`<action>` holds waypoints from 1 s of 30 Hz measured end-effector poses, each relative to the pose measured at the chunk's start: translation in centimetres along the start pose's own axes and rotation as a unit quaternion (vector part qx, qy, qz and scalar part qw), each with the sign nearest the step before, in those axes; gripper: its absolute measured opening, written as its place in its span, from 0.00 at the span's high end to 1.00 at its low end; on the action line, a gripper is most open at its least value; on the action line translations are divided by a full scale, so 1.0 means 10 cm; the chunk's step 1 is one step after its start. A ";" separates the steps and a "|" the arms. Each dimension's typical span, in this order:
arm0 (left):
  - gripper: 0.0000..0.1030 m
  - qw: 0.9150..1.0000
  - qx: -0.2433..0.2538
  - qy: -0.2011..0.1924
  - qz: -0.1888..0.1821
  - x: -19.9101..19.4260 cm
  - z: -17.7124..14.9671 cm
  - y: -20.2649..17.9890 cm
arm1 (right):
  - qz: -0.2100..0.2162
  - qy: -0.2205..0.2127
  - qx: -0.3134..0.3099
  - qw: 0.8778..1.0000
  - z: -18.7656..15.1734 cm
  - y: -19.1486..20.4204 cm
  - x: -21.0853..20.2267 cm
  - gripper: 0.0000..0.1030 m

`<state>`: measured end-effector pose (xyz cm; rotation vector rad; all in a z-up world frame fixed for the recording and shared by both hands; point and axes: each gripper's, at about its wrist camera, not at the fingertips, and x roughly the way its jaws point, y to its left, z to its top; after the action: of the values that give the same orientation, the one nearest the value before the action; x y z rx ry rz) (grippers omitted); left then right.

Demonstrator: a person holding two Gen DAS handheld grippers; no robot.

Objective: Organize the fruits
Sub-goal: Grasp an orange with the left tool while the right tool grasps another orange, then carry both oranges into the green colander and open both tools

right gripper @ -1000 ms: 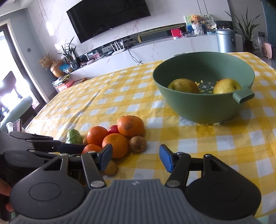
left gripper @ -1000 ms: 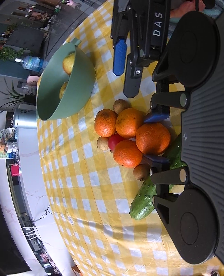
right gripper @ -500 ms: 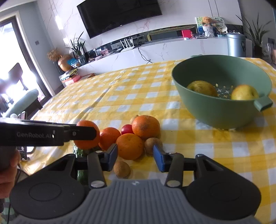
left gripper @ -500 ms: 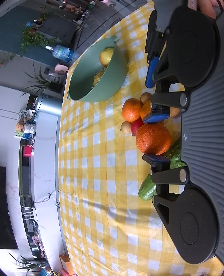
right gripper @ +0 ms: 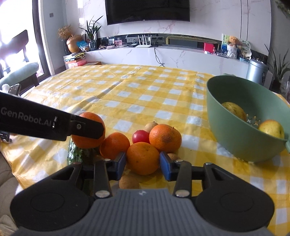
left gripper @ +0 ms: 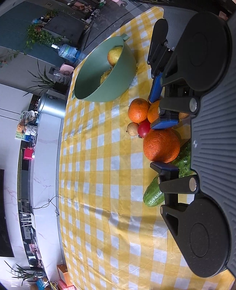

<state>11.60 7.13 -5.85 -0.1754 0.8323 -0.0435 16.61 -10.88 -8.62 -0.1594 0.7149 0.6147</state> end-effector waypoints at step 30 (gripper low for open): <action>0.58 0.999 0.000 -0.046 -0.026 -0.37 0.19 -0.46 | -0.014 -0.082 0.032 0.996 0.05 -0.28 -0.82 0.64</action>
<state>10.65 3.26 -1.09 -0.1974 0.7368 -0.0843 13.68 -16.87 -3.02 -0.0584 0.5724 0.5712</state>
